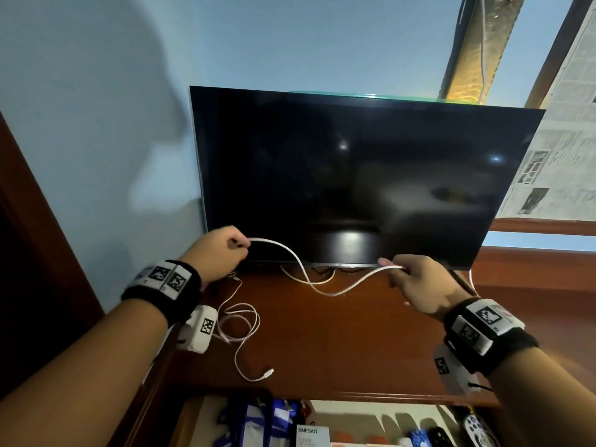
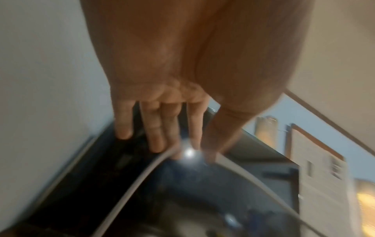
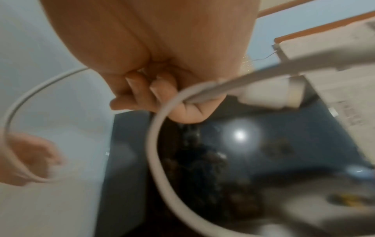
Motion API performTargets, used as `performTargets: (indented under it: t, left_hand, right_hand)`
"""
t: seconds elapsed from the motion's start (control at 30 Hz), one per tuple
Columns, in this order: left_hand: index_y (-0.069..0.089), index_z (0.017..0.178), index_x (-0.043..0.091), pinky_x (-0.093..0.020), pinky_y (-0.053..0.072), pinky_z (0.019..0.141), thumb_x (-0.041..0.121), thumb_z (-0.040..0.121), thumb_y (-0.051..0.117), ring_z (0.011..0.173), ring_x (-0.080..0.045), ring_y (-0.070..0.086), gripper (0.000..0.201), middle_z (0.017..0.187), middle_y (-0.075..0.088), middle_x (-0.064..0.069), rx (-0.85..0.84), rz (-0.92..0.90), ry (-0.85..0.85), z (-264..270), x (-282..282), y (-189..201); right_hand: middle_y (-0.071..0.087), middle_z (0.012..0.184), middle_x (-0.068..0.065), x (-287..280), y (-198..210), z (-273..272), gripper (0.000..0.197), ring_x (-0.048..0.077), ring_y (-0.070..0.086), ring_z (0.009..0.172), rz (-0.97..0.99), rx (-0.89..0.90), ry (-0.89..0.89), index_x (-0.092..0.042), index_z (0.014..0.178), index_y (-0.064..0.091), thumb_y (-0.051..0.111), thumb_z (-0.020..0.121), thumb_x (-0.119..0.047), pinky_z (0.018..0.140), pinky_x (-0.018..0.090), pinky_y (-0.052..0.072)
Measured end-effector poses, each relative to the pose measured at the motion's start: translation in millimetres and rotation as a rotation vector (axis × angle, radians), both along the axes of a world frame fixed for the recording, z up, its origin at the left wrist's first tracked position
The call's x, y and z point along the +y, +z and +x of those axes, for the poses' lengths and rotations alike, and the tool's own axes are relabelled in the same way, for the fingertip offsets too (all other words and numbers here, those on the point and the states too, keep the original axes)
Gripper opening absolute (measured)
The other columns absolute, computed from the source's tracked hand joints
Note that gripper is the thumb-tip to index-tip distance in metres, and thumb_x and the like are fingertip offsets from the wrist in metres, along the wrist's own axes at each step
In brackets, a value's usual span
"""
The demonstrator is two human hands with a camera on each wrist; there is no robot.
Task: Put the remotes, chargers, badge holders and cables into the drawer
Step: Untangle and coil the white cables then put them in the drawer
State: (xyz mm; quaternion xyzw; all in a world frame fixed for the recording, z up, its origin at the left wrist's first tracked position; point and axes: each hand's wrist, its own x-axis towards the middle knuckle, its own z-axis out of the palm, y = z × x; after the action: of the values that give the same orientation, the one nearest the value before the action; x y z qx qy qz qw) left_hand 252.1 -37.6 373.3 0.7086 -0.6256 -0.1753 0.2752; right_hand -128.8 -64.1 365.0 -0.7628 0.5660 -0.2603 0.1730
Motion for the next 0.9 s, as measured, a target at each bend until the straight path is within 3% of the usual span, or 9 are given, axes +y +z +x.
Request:
performTargets:
  t: [0.1, 0.17, 0.27, 0.37, 0.5, 0.57, 0.7, 0.8, 0.9]
  left_hand:
    - [0.040, 0.150, 0.045, -0.034, 0.056, 0.093, 0.026, 0.081, 0.078, 0.125, -0.021, 0.056, 0.081, 0.150, 0.045, 0.001, -0.078, 0.154, -0.181, -37.5, 7.0, -1.8]
    - [0.034, 0.153, 0.049, -0.035, 0.046, 0.109, 0.043, 0.081, 0.081, 0.139, -0.016, 0.046, 0.086, 0.156, 0.041, 0.007, 0.033, 0.159, -0.363, -66.9, 18.7, 1.1]
    - [0.067, 0.124, 0.028, -0.033, 0.052, 0.102, 0.050, 0.095, 0.067, 0.114, -0.006, 0.065, 0.036, 0.123, 0.070, 0.007, 0.269, 0.175, -0.593, -100.8, 32.8, 1.8]
    - [0.063, 0.079, 0.015, -0.033, 0.056, 0.086, 0.042, 0.108, 0.048, 0.072, -0.017, 0.063, 0.043, 0.069, 0.062, 0.003, 0.432, 0.070, -0.587, -98.9, 38.1, 6.4]
    - [0.054, 0.076, 0.023, -0.040, 0.050, 0.074, 0.059, 0.105, 0.042, 0.063, -0.010, 0.055, 0.048, 0.064, 0.051, 0.008, 0.221, -0.090, -0.371, -54.5, 27.4, 9.7]
    - [0.055, 0.079, 0.021, -0.046, 0.051, 0.071, 0.059, 0.104, 0.042, 0.066, -0.014, 0.056, 0.048, 0.070, 0.055, -0.003, 0.190, -0.169, -0.249, -29.9, 19.6, 11.4]
    - [0.060, 0.083, 0.021, -0.034, 0.044, 0.065, 0.050, 0.106, 0.043, 0.070, -0.021, 0.059, 0.041, 0.070, 0.057, 0.001, 0.068, -0.206, -0.062, 8.5, 6.5, 8.3]
    - [0.065, 0.117, 0.033, -0.041, 0.053, 0.091, 0.064, 0.096, 0.047, 0.108, -0.032, 0.064, 0.041, 0.109, 0.068, -0.004, -0.143, -0.094, 0.032, 11.0, 2.1, -5.4]
    - [0.051, 0.147, 0.036, -0.044, 0.036, 0.119, 0.068, 0.096, 0.044, 0.143, -0.019, 0.043, 0.061, 0.150, 0.051, 0.003, -0.096, -0.119, -0.197, -33.7, 15.0, -8.1]
  right_hand:
    - [0.061, 0.058, 0.001, 4.0, 2.3, 37.9, 0.048, 0.006, 0.051, 0.048, 0.008, -0.089, 0.080, -0.015, 0.072, 0.063, 0.054, 0.100, -0.053, 0.052, 0.023, 0.042]
    - [0.055, 0.054, -0.003, 5.4, 2.7, 59.8, 0.042, 0.009, 0.050, 0.050, 0.040, -0.159, 0.108, -0.016, 0.074, 0.059, 0.057, 0.100, -0.049, 0.050, 0.027, 0.045]
    - [0.065, 0.063, -0.010, 7.8, 5.8, 80.1, 0.031, 0.005, 0.063, 0.063, 0.022, -0.191, 0.146, -0.014, 0.082, 0.059, 0.063, 0.099, -0.040, 0.059, 0.033, 0.049]
    - [0.061, 0.062, -0.006, 11.4, 10.5, 82.5, 0.030, 0.010, 0.056, 0.055, -0.001, -0.221, 0.153, -0.018, 0.083, 0.059, 0.066, 0.096, -0.043, 0.057, 0.034, 0.048]
    - [0.061, 0.062, -0.003, 16.7, 13.7, 65.6, 0.035, 0.009, 0.055, 0.053, 0.033, -0.117, 0.210, -0.022, 0.080, 0.062, 0.063, 0.096, -0.053, 0.056, 0.033, 0.048]
    - [0.060, 0.060, -0.003, 17.0, 9.8, 52.8, 0.040, 0.008, 0.053, 0.051, 0.037, 0.012, 0.214, -0.024, 0.077, 0.063, 0.059, 0.096, -0.058, 0.055, 0.031, 0.046]
    - [0.063, 0.058, -0.006, 13.8, -0.8, 33.7, 0.037, 0.009, 0.054, 0.051, 0.041, 0.058, 0.219, -0.034, 0.074, 0.063, 0.054, 0.096, -0.063, 0.057, 0.034, 0.049]
    - [0.061, 0.058, -0.009, 15.4, -0.3, 40.7, 0.036, 0.007, 0.049, 0.048, 0.054, -0.027, 0.227, -0.027, 0.078, 0.062, 0.055, 0.099, -0.054, 0.053, 0.029, 0.043]
    - [0.052, 0.057, -0.006, 20.5, 6.1, 62.5, 0.036, 0.010, 0.044, 0.049, 0.068, -0.153, 0.269, -0.016, 0.081, 0.061, 0.058, 0.101, -0.045, 0.052, 0.031, 0.039]
